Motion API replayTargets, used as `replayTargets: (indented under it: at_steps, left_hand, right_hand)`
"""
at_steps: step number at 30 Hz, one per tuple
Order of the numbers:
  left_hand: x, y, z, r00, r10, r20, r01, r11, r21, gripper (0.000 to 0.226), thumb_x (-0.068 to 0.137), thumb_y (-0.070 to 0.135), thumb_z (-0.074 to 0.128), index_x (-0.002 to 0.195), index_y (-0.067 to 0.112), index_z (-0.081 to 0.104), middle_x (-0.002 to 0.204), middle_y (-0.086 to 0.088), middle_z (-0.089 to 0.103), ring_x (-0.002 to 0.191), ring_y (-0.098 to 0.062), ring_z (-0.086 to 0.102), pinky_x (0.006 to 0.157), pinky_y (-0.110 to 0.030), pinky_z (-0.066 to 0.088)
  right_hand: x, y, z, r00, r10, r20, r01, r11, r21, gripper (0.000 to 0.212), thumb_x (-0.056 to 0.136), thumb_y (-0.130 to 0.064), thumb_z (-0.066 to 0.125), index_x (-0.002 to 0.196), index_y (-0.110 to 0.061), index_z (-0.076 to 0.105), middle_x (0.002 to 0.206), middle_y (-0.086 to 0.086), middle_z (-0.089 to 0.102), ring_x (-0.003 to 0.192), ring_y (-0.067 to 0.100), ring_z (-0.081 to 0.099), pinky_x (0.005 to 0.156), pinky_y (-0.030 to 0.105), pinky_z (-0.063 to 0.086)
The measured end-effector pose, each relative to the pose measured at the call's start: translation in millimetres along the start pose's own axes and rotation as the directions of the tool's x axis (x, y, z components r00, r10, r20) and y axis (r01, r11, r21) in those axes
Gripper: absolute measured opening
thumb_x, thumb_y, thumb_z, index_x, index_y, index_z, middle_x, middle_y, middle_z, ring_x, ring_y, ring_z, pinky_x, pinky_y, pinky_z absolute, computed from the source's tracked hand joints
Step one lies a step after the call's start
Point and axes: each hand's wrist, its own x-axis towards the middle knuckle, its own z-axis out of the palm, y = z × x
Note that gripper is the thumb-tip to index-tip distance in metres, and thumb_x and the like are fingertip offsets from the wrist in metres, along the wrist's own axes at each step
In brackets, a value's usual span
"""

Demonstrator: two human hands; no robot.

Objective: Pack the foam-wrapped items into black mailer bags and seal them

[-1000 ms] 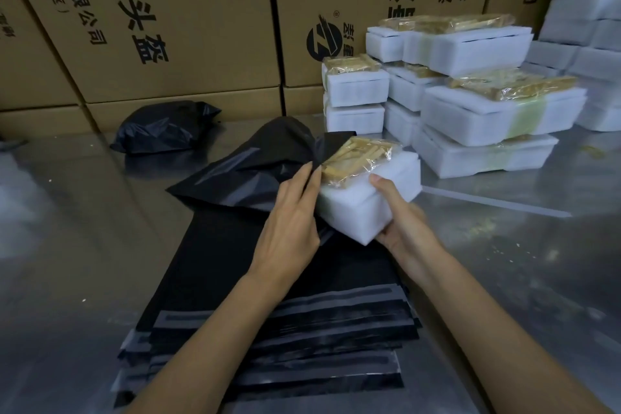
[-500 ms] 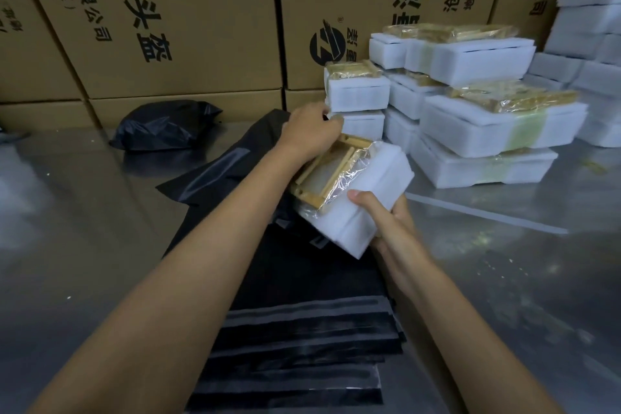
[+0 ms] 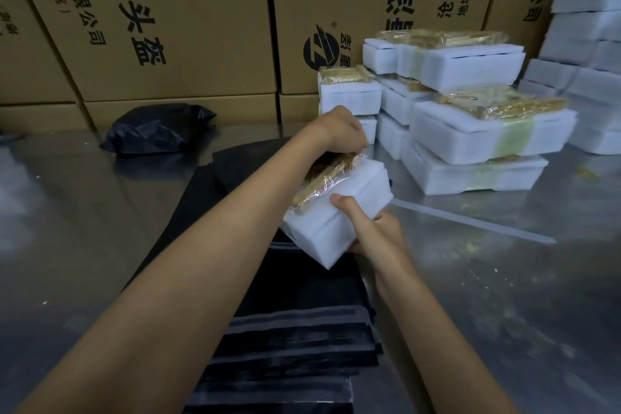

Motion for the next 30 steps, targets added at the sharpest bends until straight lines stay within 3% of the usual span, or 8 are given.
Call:
replayTargets:
  at_steps: [3, 6, 8, 11, 17, 23, 26, 30]
  left_hand:
    - [-17.2, -0.9, 9.8, 0.993, 0.12, -0.008, -0.119, 0.981, -0.153, 0.027, 0.091, 0.006, 0.054, 0.103, 0.017, 0.075, 0.083, 0.002, 0.067, 0.082, -0.019, 0.064, 0.07, -0.023, 0.051]
    - [-33.0, -20.2, 15.4, 0.97, 0.182, -0.161, -0.222, 0.934, -0.28, 0.022, 0.096, 0.017, 0.057, 0.113, 0.018, 0.071, 0.11, 0.002, 0.072, 0.106, -0.016, 0.065, 0.096, -0.03, 0.05]
    - [-45.4, -43.3, 13.5, 0.928, 0.201, -0.313, -0.244, 0.964, -0.104, 0.03, 0.097, 0.027, 0.057, 0.125, 0.022, 0.063, 0.13, 0.006, 0.063, 0.124, -0.014, 0.054, 0.107, -0.036, 0.041]
    - [-72.5, -84.4, 14.5, 0.953, 0.079, -0.291, -0.067, 0.996, 0.05, 0.055, 0.089, 0.049, 0.056, 0.14, 0.031, 0.045, 0.151, 0.006, 0.04, 0.14, -0.021, 0.035, 0.113, -0.05, 0.029]
    - [-120.3, -119.5, 50.3, 0.882, -0.149, -0.447, 0.052, 0.974, -0.221, 0.05, 0.098, 0.053, 0.041, 0.144, 0.033, 0.039, 0.165, 0.005, 0.006, 0.15, -0.015, 0.009, 0.117, -0.047, 0.018]
    - [-131.9, -130.1, 60.8, 0.828, -0.261, -0.496, 0.309, 0.951, 0.017, 0.043, 0.104, 0.037, 0.035, 0.143, 0.019, 0.031, 0.112, -0.017, 0.056, 0.097, -0.043, 0.058, 0.069, -0.039, 0.037]
    - [-129.1, -131.0, 62.7, 0.86, -0.26, -0.439, 0.278, 0.96, -0.024, 0.039, 0.103, 0.021, 0.038, 0.142, 0.016, 0.032, 0.076, -0.003, 0.052, 0.074, -0.033, 0.053, 0.067, -0.04, 0.038]
    - [-130.3, -129.9, 64.7, 0.888, -0.224, -0.402, 0.175, 0.972, -0.155, 0.029, 0.099, 0.013, 0.042, 0.128, 0.011, 0.043, 0.074, -0.003, 0.054, 0.062, -0.016, 0.05, 0.059, -0.036, 0.036]
  right_hand:
    - [0.3, -1.9, -1.5, 0.999, 0.031, 0.024, -0.032, 0.999, 0.029, 0.046, 0.07, -0.04, 0.085, 0.11, -0.021, 0.072, 0.098, -0.005, 0.078, 0.094, 0.016, 0.075, 0.073, 0.036, 0.064]
    - [-1.0, -3.2, -4.7, 0.996, 0.08, 0.05, -0.084, 0.992, 0.093, 0.046, 0.073, -0.041, 0.085, 0.112, -0.022, 0.071, 0.101, -0.002, 0.078, 0.09, 0.015, 0.076, 0.062, 0.028, 0.06]
    - [-2.1, -4.5, -7.2, 0.987, 0.13, 0.09, -0.141, 0.981, 0.131, 0.046, 0.075, -0.044, 0.083, 0.114, -0.023, 0.07, 0.101, -0.001, 0.079, 0.088, 0.015, 0.076, 0.062, 0.027, 0.06]
    - [-2.8, -4.4, -9.2, 0.98, 0.14, 0.141, -0.159, 0.979, 0.132, 0.05, 0.077, -0.047, 0.082, 0.119, -0.025, 0.068, 0.106, 0.0, 0.078, 0.088, 0.017, 0.076, 0.064, 0.028, 0.061]
    - [-7.5, -3.0, 2.1, 0.97, 0.208, 0.124, -0.219, 0.973, 0.078, 0.053, 0.078, -0.046, 0.08, 0.12, -0.017, 0.062, 0.107, 0.008, 0.075, 0.086, 0.022, 0.077, 0.061, 0.029, 0.06]
    - [-9.0, -6.9, 6.8, 0.958, 0.254, 0.136, -0.272, 0.952, 0.141, 0.046, 0.084, -0.041, 0.077, 0.118, -0.017, 0.059, 0.115, 0.011, 0.071, 0.091, 0.027, 0.076, 0.068, 0.037, 0.063]
    - [-7.4, -11.4, 19.3, 0.939, 0.29, 0.187, -0.335, 0.895, 0.295, 0.033, 0.085, -0.033, 0.078, 0.109, -0.019, 0.061, 0.112, 0.011, 0.072, 0.094, 0.03, 0.074, 0.074, 0.043, 0.063]
    - [5.5, -24.8, 51.6, 0.911, 0.37, 0.181, -0.411, 0.79, 0.455, 0.024, 0.088, -0.021, 0.077, 0.102, -0.011, 0.06, 0.099, 0.016, 0.068, 0.087, 0.034, 0.068, 0.065, 0.048, 0.062]
